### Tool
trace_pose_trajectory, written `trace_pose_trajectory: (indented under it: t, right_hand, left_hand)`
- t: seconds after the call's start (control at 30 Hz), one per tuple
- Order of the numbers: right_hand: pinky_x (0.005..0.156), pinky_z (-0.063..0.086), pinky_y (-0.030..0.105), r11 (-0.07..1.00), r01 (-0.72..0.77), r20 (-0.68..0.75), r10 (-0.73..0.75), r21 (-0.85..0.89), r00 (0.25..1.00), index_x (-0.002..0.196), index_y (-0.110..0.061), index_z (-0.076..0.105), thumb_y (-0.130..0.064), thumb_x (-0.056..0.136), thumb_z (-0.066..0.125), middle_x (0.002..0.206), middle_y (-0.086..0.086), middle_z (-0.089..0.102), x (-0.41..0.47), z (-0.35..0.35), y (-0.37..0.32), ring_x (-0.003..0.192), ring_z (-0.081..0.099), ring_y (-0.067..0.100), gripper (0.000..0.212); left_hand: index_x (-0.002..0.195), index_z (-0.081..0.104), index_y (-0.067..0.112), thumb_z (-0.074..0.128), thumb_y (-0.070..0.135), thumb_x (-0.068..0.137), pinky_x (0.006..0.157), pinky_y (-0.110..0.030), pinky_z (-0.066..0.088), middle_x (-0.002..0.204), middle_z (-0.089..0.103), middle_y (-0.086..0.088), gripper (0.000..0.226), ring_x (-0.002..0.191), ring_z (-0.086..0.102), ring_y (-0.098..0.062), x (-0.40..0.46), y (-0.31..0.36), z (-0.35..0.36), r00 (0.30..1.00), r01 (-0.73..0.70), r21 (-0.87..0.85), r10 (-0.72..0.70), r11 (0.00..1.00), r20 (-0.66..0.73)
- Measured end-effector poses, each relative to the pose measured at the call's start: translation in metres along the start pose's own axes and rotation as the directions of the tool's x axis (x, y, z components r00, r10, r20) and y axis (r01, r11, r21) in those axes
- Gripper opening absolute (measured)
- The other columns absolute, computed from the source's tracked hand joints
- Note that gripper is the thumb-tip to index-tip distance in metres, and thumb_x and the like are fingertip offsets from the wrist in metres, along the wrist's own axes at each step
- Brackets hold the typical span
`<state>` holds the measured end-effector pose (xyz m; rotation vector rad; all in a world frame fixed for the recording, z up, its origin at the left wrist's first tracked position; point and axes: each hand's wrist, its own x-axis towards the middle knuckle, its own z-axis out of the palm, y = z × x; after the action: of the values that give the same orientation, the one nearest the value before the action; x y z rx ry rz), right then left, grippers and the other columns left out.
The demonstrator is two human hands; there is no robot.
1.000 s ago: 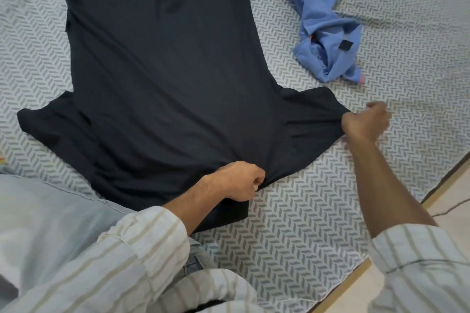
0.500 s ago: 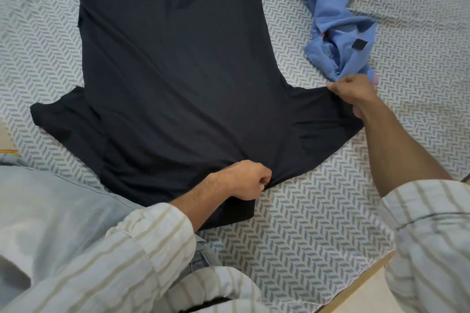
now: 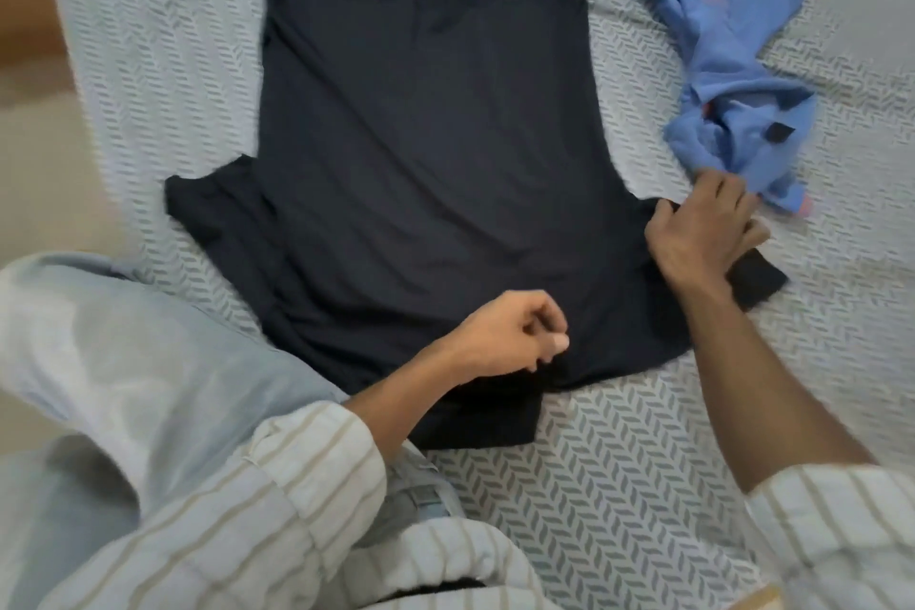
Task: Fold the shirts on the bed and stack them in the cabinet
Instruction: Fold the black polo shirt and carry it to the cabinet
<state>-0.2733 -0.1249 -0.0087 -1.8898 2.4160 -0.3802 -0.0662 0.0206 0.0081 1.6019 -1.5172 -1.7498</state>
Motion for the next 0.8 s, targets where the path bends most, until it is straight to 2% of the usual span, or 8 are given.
trace_pose_trajectory:
  t: [0.07,0.13,0.23,0.3,0.4,0.47,0.6,0.8]
  right_hand:
    - [0.093,0.035,0.052,0.969,0.235,-0.032,-0.233,0.071,0.972,0.119,-0.015,0.059,-0.028,0.086,0.06,0.12,0.014,0.057,-0.031,0.005,-0.025,0.116,0.049,0.037,0.035]
    - [0.08,0.04,0.046,0.876,0.462,-0.002,-0.466,0.14,0.885,0.106,-0.019,0.063,-0.032,0.083,0.058,0.105,0.01,0.063,-0.069,0.013,-0.063,0.1,0.056,0.037,0.027]
    - [0.074,0.046,0.043,0.698,0.625,0.065,-0.683,0.349,0.727,0.092,-0.021,0.064,-0.032,0.081,0.06,0.089,0.003,0.065,-0.123,0.018,-0.132,0.086,0.06,0.033,0.016]
    - [0.075,0.049,0.041,0.607,0.658,0.142,-0.774,0.445,0.617,0.091,-0.021,0.063,-0.031,0.084,0.064,0.087,0.001,0.064,-0.153,0.019,-0.173,0.085,0.061,0.03,0.013]
    - [0.076,0.049,0.037,0.522,0.693,0.277,-0.852,0.497,0.444,0.093,-0.022,0.062,-0.04,0.085,0.067,0.089,0.0,0.063,-0.186,0.023,-0.225,0.09,0.062,0.027,0.021]
    - [0.073,0.048,0.036,0.531,0.721,0.396,-0.839,0.445,0.373,0.094,-0.023,0.06,-0.052,0.084,0.067,0.095,-0.001,0.064,-0.203,0.024,-0.252,0.093,0.062,0.026,0.032]
    - [0.068,0.044,0.036,0.573,0.756,0.557,-0.757,0.316,0.342,0.091,-0.02,0.048,-0.065,0.078,0.067,0.097,0.001,0.064,-0.23,0.026,-0.28,0.091,0.06,0.028,0.051]
    - [0.057,0.039,0.034,0.568,0.644,0.553,-0.792,0.512,0.259,0.072,-0.019,0.038,-0.028,0.08,0.056,0.067,-0.003,0.052,-0.241,0.032,-0.285,0.063,0.049,0.024,0.022]
  left_hand:
    - [0.094,0.063,0.022,0.07,0.023,0.091,0.062,-0.024,0.052,0.075,0.072,-0.002,0.008,0.058,0.06,-0.004,-0.008,-0.004,-0.022,0.969,-0.037,-0.189,-0.011,0.981,-0.246]
    - [0.089,0.062,0.026,0.071,0.021,0.087,0.066,-0.032,0.055,0.072,0.069,0.002,0.01,0.06,0.06,-0.008,-0.02,-0.02,-0.057,0.858,-0.082,-0.231,-0.049,0.969,-0.512]
    - [0.092,0.064,0.025,0.071,0.018,0.084,0.074,-0.023,0.053,0.075,0.064,0.01,0.013,0.069,0.06,-0.008,-0.047,-0.05,-0.124,0.535,-0.038,-0.193,-0.143,0.981,-0.833]
    - [0.101,0.062,0.019,0.069,0.014,0.085,0.068,-0.012,0.046,0.077,0.06,0.01,0.018,0.071,0.059,-0.008,-0.068,-0.072,-0.166,0.331,0.046,-0.252,-0.253,0.967,-0.909]
    - [0.1,0.054,0.021,0.067,0.015,0.08,0.081,-0.031,0.051,0.083,0.058,0.004,0.025,0.081,0.061,-0.018,-0.097,-0.108,-0.208,0.174,0.133,-0.389,-0.408,0.912,-0.896]
    - [0.093,0.051,0.019,0.064,0.01,0.079,0.069,-0.032,0.05,0.08,0.055,-0.001,0.021,0.069,0.057,-0.02,-0.11,-0.122,-0.216,0.189,0.172,-0.511,-0.537,0.842,-0.822]
    - [0.074,0.052,0.007,0.066,0.003,0.088,0.051,-0.03,0.045,0.059,0.05,-0.011,0.02,0.045,0.047,-0.019,-0.124,-0.13,-0.219,0.419,0.058,-0.726,-0.676,0.686,-0.606]
    - [0.1,0.064,0.0,0.077,0.012,0.08,0.041,-0.02,0.036,0.065,0.058,-0.007,0.028,0.05,0.05,-0.016,-0.128,-0.128,-0.233,0.435,0.046,-0.762,-0.699,0.646,-0.567]
